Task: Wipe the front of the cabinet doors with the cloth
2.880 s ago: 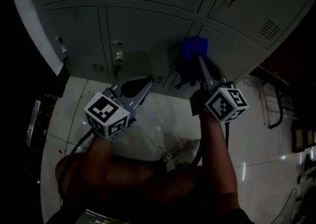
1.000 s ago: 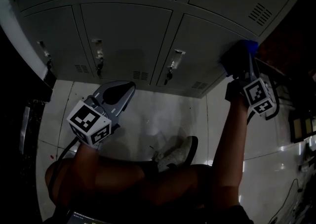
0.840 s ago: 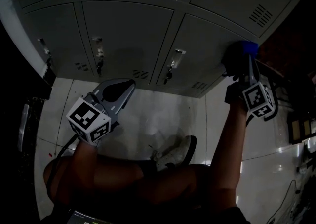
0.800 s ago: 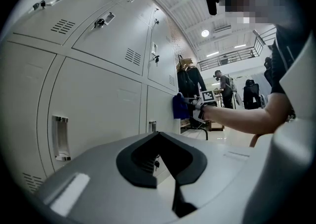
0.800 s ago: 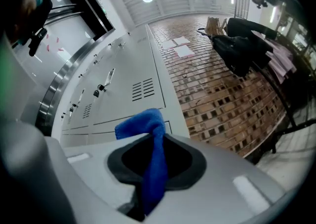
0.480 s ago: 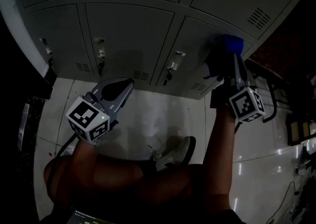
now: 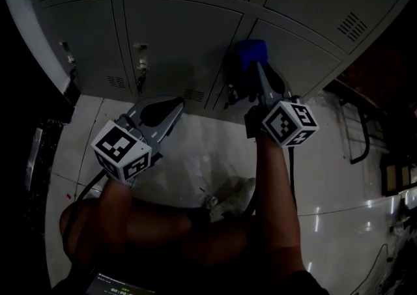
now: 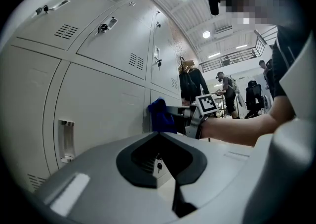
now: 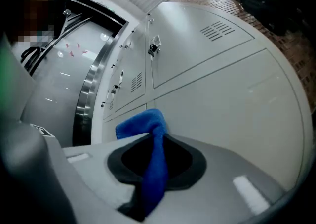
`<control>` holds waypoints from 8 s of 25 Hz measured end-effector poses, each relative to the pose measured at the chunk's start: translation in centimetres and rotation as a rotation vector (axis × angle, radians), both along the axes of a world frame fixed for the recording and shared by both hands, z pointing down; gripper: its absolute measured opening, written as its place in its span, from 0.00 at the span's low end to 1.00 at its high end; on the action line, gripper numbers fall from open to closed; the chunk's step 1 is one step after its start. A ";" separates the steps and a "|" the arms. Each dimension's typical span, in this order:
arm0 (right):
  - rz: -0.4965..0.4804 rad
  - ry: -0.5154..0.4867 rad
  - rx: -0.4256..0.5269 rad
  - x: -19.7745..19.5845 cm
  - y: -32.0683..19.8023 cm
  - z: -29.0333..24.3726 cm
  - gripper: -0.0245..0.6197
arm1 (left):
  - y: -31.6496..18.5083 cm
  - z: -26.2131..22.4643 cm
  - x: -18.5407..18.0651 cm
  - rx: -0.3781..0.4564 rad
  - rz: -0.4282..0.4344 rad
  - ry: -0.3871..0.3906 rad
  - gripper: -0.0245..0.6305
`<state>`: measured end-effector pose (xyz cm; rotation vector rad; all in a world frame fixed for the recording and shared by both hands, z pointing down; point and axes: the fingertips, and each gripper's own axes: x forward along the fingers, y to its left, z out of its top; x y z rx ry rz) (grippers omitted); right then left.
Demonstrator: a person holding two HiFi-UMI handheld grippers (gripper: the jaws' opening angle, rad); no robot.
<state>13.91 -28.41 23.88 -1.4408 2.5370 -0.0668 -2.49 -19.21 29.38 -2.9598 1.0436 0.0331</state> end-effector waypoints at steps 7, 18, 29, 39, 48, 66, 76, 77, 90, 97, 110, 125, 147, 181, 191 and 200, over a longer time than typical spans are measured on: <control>0.044 -0.014 -0.052 1.1 -2.1 2.3 0.13 | -0.2 -0.1 -0.3 -0.016 0.000 0.031 0.05; 0.142 -0.020 -0.036 5.6 -1.7 1.7 0.13 | 0.1 -0.2 -0.3 -0.006 0.002 0.024 0.05; 0.281 -0.064 -0.036 12.4 -0.6 1.7 0.13 | 0.2 -0.1 -0.2 -0.011 0.001 0.019 0.05; 0.429 -0.119 -0.017 19.9 0.6 1.2 0.13 | 0.2 0.3 0.0 -0.015 0.003 0.008 0.05; 0.492 -0.179 -0.014 24.1 1.8 1.3 0.13 | 0.2 0.5 0.1 -0.012 0.007 0.001 0.05; 0.089 -0.091 -0.028 5.9 1.3 1.9 0.13 | 0.4 -0.2 0.2 0.000 0.004 0.010 0.05; 0.017 -0.033 -0.093 -0.2 -0.9 6.0 0.13 | 0.3 -0.2 0.1 -0.002 0.002 0.014 0.05; 0.022 -0.028 -0.102 -0.4 -1.2 6.4 0.13 | 0.3 -0.2 0.1 -0.003 0.003 0.014 0.05; 0.106 -0.047 -0.148 3.4 -2.2 8.0 0.13 | 0.2 0.0 0.0 -0.007 0.003 0.013 0.05; 0.168 -0.058 -0.151 6.6 -1.8 8.0 0.13 | 0.3 0.0 0.1 -0.007 0.006 0.013 0.05; 0.384 -0.156 -0.171 16.8 -0.2 7.7 0.13 | 0.4 0.7 0.4 -0.008 0.012 -0.003 0.05; 0.566 -0.267 -0.169 25.3 1.3 8.0 0.13 | 0.4 1.0 0.6 -0.018 0.010 -0.008 0.05; 0.057 -0.036 -0.174 2.0 -0.4 9.7 0.13 | 0.5 1.0 0.6 -0.015 0.012 -0.005 0.05; 0.410 -0.050 -0.280 14.6 -0.8 13.9 0.13 | 0.4 1.2 0.4 -0.014 0.015 -0.003 0.05; 0.587 -0.059 -0.299 21.6 0.2 14.0 0.13 | 0.4 1.5 0.4 -0.020 0.014 -0.011 0.05; 0.638 -0.139 -0.320 23.5 0.8 14.0 0.13 | 0.3 1.5 0.5 -0.020 0.011 -0.013 0.05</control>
